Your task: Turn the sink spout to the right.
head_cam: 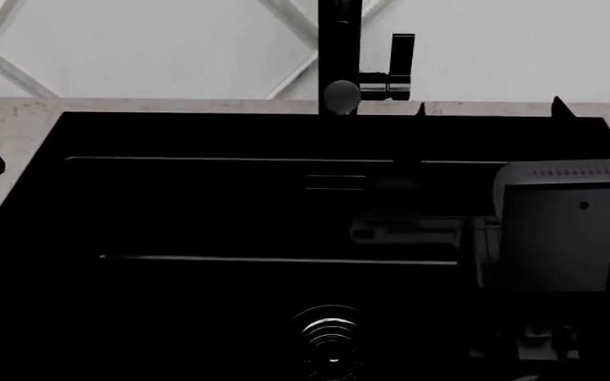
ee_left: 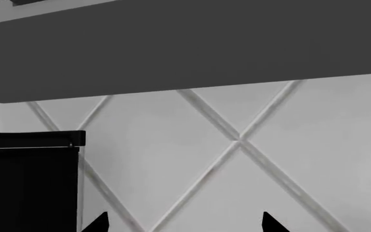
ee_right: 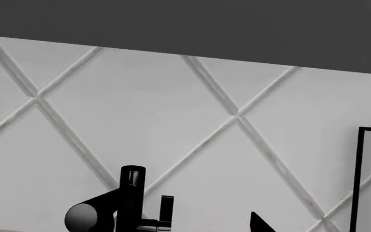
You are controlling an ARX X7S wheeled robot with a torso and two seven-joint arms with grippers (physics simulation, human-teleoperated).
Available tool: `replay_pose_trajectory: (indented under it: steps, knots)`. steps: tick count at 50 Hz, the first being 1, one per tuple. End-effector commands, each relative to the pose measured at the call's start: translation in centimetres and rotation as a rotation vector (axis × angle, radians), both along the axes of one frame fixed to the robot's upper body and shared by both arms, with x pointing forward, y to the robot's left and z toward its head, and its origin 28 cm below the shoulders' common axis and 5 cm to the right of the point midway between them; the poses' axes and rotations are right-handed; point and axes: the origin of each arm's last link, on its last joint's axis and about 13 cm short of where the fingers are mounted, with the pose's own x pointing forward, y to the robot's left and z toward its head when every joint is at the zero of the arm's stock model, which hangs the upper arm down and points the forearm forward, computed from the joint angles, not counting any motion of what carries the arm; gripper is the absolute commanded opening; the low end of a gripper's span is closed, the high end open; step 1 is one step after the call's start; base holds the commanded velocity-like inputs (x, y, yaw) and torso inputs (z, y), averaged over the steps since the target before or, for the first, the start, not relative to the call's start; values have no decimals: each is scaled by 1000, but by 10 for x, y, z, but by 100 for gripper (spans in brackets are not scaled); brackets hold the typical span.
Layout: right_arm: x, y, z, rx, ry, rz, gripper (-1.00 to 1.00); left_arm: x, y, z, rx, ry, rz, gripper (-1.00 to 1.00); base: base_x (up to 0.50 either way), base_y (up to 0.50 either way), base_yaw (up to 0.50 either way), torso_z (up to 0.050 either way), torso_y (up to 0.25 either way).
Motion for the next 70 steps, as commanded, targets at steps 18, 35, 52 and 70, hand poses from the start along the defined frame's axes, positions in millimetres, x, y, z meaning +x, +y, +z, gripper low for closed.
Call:
replay_pose_trajectory:
  steps: [18,35,52,70]
  knots:
    - [9,28,2,-6,10,101,100,-1,0,-2,-3,8,-2,100,0,0,0,0,0]
    - [7,42,5,-18,13,154,100,-2,1,-3,-4,8,2,100,0,0,0,0,0]
    - [11,49,6,0,29,180,100,-3,1,-3,1,10,1,100,0,0,0,0,0]
    - [12,49,7,-34,46,148,100,-3,1,-4,1,13,1,100,0,0,0,0,0]
